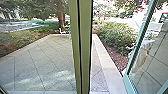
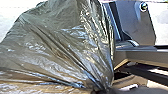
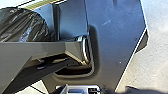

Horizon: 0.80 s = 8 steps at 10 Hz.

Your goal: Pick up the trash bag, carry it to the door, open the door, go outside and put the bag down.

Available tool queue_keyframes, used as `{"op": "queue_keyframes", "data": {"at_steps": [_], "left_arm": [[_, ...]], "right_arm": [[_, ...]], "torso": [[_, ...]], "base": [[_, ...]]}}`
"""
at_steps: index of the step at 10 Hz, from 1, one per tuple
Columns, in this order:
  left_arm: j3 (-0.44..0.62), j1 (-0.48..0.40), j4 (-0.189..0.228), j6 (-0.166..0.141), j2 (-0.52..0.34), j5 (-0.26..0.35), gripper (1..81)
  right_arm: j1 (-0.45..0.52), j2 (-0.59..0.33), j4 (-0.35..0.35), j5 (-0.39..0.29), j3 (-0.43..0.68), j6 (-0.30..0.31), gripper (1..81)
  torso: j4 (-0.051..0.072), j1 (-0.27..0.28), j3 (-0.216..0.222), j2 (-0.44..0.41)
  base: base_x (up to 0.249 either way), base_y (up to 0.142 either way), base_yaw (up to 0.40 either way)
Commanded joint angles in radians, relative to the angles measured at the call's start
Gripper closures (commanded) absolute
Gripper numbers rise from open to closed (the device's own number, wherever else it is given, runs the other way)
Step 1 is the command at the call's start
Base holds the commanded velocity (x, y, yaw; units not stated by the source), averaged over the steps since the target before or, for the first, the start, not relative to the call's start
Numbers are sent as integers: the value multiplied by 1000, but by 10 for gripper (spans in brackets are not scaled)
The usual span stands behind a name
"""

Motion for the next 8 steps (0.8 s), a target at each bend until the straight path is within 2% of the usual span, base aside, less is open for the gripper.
{"op": "queue_keyframes", "data": {"at_steps": [1, 4, 5, 8], "left_arm": [[2, -35, 3, 9, 1, 68, 811], [2, -35, 3, 9, 2, 68, 811], [2, -35, 3, 9, 2, 68, 811], [2, -35, 3, 9, 1, 68, 811]], "right_arm": [[33, 10, -9, -62, 5, -3, 10], [31, 10, -8, -62, 4, -3, 10], [31, 10, -8, -62, 5, -3, 10], [31, 10, -8, -62, 5, -1, 10]], "torso": [[0, 0, 47, 0], [0, 0, 108, 0], [0, 0, 64, 0], [0, -1, 83, -2]], "base": [[0, 0, 0], [0, 0, 0], [0, 0, 0], [0, 0, 0]]}}
